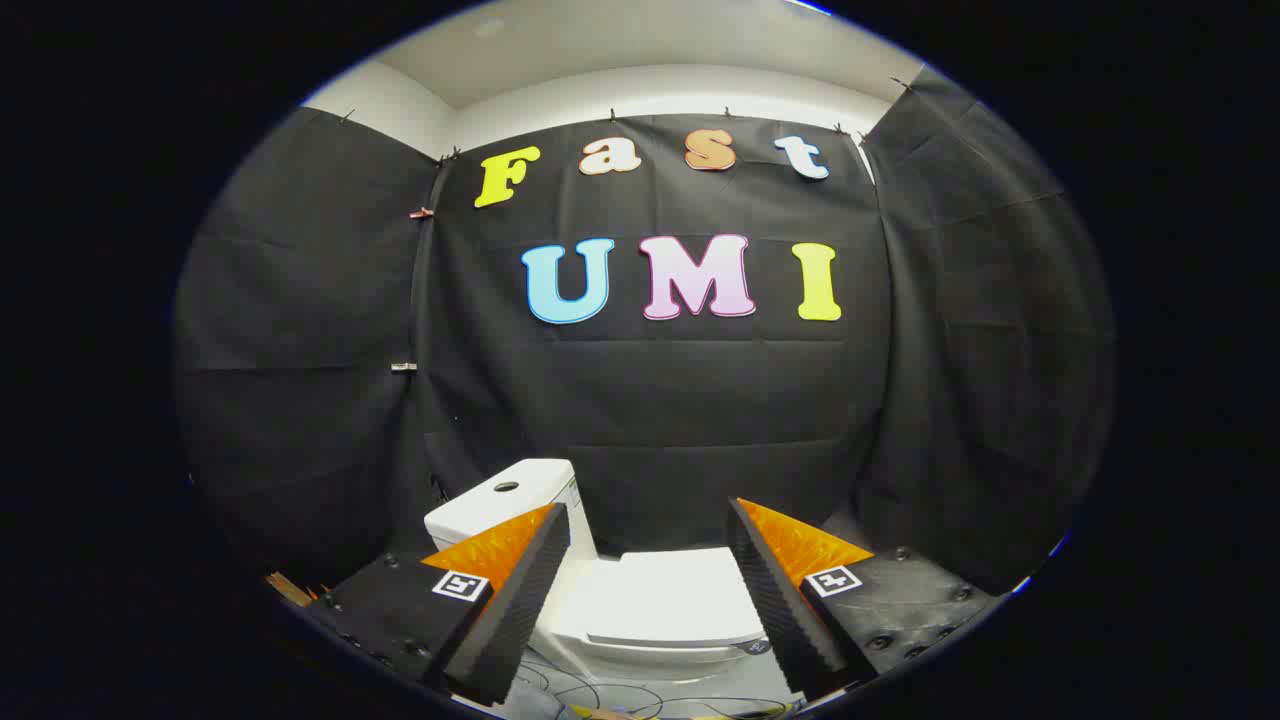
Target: Open the toilet lid.
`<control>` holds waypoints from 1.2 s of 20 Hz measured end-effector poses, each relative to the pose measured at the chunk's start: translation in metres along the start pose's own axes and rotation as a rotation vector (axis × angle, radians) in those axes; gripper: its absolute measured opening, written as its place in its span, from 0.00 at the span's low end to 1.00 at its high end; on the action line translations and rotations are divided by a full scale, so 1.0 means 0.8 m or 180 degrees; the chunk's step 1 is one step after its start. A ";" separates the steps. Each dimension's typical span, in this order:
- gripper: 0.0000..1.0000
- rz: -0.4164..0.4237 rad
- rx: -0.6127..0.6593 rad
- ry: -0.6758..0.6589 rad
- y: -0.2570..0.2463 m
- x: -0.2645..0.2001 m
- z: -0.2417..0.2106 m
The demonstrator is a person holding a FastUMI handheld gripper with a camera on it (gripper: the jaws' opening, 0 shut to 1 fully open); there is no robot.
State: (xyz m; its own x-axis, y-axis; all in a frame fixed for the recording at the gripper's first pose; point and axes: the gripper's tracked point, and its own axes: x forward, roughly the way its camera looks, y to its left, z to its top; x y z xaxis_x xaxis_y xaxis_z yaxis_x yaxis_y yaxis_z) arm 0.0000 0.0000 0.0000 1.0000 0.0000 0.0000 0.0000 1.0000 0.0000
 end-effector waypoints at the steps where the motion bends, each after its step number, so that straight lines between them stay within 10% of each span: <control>1: 0.99 -0.0008 -0.0005 0.0002 -0.001 0.000 0.000; 24: 0.99 -0.0095 0.0120 0.0049 -0.027 0.001 -0.002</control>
State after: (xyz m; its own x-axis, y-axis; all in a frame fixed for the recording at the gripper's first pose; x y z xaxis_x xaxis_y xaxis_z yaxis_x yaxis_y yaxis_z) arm 0.0010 -0.0219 -0.0014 0.9994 -0.0295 -0.0158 0.0301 0.9988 0.0375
